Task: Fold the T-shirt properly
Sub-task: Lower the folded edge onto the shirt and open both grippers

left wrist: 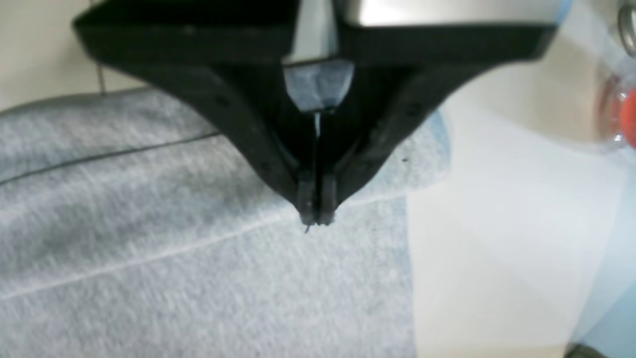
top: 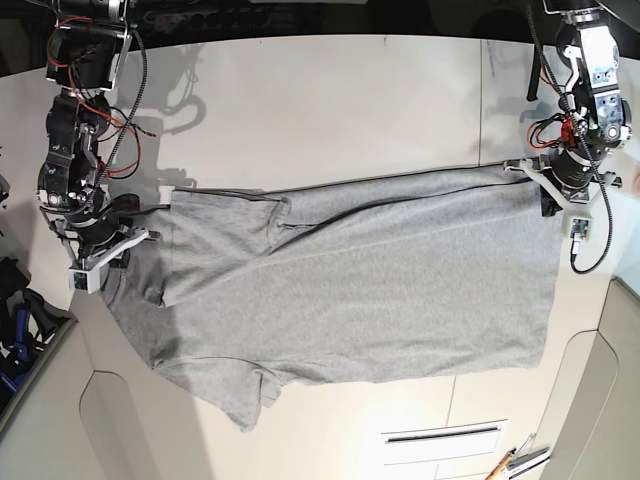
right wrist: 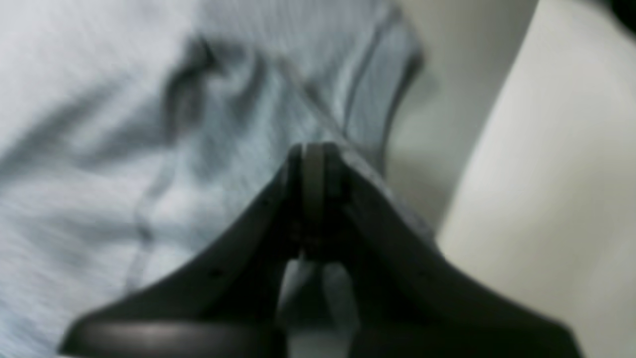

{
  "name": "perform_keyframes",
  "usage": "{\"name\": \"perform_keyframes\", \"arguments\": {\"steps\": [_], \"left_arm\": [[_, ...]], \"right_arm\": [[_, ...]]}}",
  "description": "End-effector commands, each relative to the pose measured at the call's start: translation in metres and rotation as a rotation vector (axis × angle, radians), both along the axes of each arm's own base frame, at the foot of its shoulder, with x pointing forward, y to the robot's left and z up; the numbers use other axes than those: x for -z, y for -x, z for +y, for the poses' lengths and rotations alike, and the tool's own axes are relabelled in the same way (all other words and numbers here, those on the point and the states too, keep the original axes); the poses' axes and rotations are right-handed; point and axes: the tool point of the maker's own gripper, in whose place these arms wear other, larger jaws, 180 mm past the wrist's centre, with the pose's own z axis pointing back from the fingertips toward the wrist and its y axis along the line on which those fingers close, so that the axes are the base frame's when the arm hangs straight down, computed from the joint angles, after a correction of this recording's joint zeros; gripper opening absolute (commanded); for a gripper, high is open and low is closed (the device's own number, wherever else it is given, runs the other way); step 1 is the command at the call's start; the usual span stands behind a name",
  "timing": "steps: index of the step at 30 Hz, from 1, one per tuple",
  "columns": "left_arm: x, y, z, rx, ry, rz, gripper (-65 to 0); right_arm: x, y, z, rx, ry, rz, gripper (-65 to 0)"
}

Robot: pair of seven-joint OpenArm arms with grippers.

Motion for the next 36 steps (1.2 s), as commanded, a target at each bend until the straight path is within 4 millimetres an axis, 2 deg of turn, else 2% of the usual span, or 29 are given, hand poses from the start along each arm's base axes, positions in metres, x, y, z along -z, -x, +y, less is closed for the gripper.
{"name": "perform_keyframes", "arguments": {"steps": [1, 7, 10, 13, 18, 21, 24, 32, 36], "left_arm": [[-0.009, -0.005, 0.009, -0.016, -0.019, -0.033, -65.0], [0.033, 0.019, 0.019, -0.069, 0.018, 0.108, -65.0], [0.038, 0.028, 0.019, -0.071, 0.021, 0.13, -65.0], [0.044, 0.036, 0.019, -0.08, 0.027, 0.182, -65.0], [0.046, 0.045, 0.012, -0.081, 0.065, 0.217, -65.0], [0.042, 0.056, 0.008, -0.065, 0.053, 0.222, -65.0], [0.043, 0.071, 0.004, -0.05, 0.043, 0.242, -65.0], [0.064, 0.124, 0.003, -0.051, 0.041, 0.357, -65.0], [0.07, 0.14, -0.004, -0.065, 0.072, 0.382, -65.0]], "right_arm": [[-0.011, -0.008, -0.008, 0.007, 0.013, -0.03, -65.0], [0.006, 0.007, -0.005, -0.015, 0.006, 0.037, -65.0], [0.012, 0.018, -0.005, -0.031, 0.013, 0.078, -65.0], [0.018, 0.033, -0.014, -0.034, 0.036, 0.132, -65.0], [0.01, 0.054, -0.031, -0.049, 0.107, 0.142, -65.0], [0.001, 0.066, -0.034, -0.068, 0.146, 0.142, -65.0], [-0.006, 0.078, -0.031, -0.086, 0.17, 0.151, -65.0], [-0.008, 0.116, -0.024, -0.125, 0.205, 0.207, -65.0], [-0.006, 0.134, -0.021, -0.14, 0.214, 0.233, -65.0]]}}
